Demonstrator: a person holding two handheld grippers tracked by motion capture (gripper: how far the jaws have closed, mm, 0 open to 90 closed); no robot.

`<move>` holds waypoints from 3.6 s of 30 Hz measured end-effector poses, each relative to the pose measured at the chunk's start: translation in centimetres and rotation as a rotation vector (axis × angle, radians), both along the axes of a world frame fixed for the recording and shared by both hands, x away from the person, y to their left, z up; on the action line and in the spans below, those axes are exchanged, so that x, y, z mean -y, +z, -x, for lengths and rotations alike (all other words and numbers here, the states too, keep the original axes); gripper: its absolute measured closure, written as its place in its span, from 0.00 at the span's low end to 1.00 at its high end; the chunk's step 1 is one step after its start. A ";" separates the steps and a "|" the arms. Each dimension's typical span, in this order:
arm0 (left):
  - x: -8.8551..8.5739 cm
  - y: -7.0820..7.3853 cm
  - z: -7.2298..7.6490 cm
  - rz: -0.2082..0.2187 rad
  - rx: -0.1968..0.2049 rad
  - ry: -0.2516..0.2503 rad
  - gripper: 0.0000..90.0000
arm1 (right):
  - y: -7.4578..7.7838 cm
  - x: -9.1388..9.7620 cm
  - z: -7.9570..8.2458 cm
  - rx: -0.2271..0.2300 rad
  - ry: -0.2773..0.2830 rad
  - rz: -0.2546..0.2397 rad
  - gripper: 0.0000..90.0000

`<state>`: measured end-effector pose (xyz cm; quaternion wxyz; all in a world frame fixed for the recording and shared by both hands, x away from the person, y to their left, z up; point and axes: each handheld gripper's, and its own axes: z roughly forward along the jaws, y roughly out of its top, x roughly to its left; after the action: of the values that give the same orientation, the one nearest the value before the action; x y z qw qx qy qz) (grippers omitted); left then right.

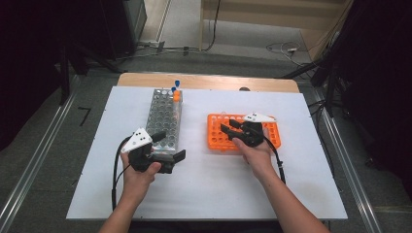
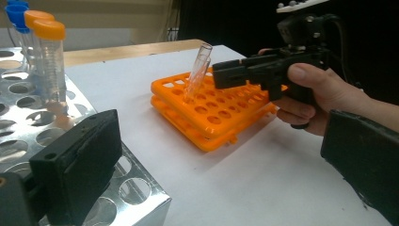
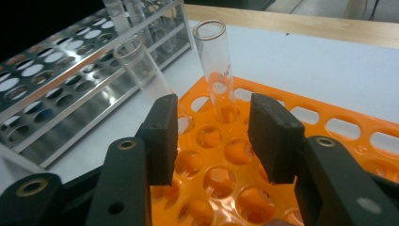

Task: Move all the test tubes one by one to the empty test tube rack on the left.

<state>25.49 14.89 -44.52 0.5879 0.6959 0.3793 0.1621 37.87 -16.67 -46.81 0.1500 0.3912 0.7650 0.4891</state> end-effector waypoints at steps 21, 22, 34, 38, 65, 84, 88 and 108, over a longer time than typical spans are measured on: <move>-0.1 -0.2 0.0 0.007 -0.001 -0.001 0.00 | -0.9 -3.5 -1.4 0.016 -0.164 0.093 0.82; -0.1 -0.2 0.0 0.006 0.000 -0.002 0.00 | -0.9 -3.5 -1.3 0.023 -0.155 0.091 0.82; 0.7 -0.2 0.0 -0.004 0.006 -0.013 0.00 | 1.4 -1.1 0.5 0.096 -0.070 -0.007 0.82; 1.3 -0.2 0.1 -0.016 0.010 -0.023 0.00 | 2.0 -0.2 1.8 0.104 -0.026 -0.021 0.82; 5.7 0.2 0.7 -0.052 0.061 -0.181 0.55 | 1.2 -0.7 9.3 0.028 0.352 -0.011 0.82; 7.2 -0.1 0.8 -0.099 0.083 -0.258 0.83 | 0.8 -3.1 10.3 -0.016 0.477 0.009 0.82; 6.9 0.0 0.7 -0.097 0.090 -0.250 0.85 | 0.9 -3.0 10.3 -0.019 0.473 -0.001 0.82; 3.5 1.1 -1.4 -0.052 0.082 -0.108 0.85 | 1.4 3.7 9.7 0.034 0.369 -0.041 0.05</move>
<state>26.87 11.41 -43.42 0.5924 0.7233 0.3123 0.1682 28.21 -20.34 -45.40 0.0626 0.2388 0.8109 0.5306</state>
